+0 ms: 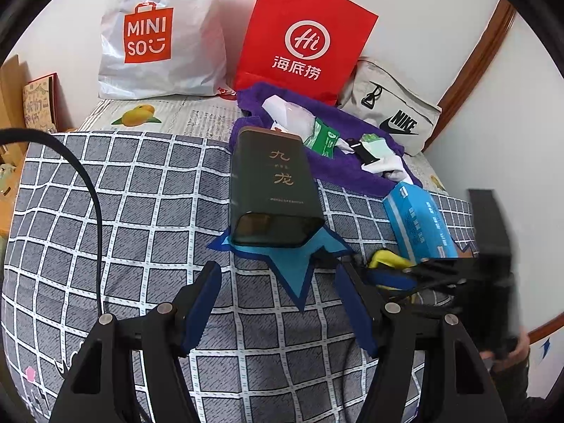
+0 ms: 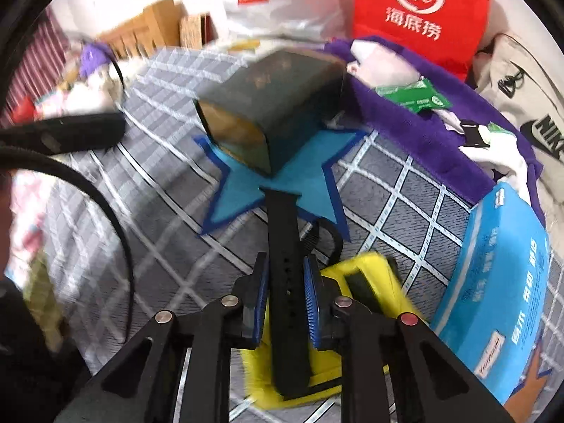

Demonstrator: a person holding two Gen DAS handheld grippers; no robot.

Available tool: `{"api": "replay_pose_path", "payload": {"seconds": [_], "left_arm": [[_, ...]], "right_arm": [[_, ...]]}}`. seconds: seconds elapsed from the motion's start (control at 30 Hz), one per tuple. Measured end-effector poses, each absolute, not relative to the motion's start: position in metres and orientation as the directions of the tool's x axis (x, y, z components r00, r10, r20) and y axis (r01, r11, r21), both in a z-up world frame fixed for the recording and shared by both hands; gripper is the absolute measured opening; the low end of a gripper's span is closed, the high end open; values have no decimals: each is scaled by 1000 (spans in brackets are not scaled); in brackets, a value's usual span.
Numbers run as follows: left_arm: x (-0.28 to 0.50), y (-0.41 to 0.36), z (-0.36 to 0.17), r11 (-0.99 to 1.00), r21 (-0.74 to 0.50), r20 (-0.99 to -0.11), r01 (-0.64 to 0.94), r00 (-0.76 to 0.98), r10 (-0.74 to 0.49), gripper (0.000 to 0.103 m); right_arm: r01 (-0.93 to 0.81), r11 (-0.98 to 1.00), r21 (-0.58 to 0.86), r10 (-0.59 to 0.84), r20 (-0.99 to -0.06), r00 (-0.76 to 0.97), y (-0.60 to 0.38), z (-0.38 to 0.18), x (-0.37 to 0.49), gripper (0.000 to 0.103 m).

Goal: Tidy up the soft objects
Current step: 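Grasp the black watch strap beside the yellow pouch with the right gripper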

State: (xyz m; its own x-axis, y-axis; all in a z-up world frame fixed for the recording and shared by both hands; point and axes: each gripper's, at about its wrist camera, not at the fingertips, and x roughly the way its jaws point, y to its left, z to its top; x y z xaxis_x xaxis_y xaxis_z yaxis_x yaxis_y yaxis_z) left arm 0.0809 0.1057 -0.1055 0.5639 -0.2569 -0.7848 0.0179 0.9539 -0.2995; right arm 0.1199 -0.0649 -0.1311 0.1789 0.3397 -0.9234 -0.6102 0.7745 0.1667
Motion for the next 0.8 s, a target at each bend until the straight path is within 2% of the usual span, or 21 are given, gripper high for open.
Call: {"api": "replay_pose_path", "payload": {"seconds": [0.1, 0.43, 0.53, 0.67, 0.8], "left_arm": [[81, 108, -108, 953, -304, -788, 10, 559, -258, 65], [78, 90, -118, 956, -291, -812, 33, 519, -266, 65], [79, 71, -125, 949, -305, -821, 81, 483, -305, 65], [79, 40, -131, 937, -311, -826, 159, 441, -350, 75], [80, 2, -140, 930, -278, -841, 241, 406, -356, 75]], "right_arm": [[-582, 774, 248, 411, -897, 165, -73, -120, 121, 19], [-519, 821, 237, 417, -870, 263, -111, -83, 100, 19], [-488, 846, 216, 399, -864, 308, -131, -71, 89, 19], [-427, 882, 198, 370, -853, 367, -164, -59, 74, 19], [-363, 914, 181, 331, -850, 409, -200, -55, 64, 19]]}}
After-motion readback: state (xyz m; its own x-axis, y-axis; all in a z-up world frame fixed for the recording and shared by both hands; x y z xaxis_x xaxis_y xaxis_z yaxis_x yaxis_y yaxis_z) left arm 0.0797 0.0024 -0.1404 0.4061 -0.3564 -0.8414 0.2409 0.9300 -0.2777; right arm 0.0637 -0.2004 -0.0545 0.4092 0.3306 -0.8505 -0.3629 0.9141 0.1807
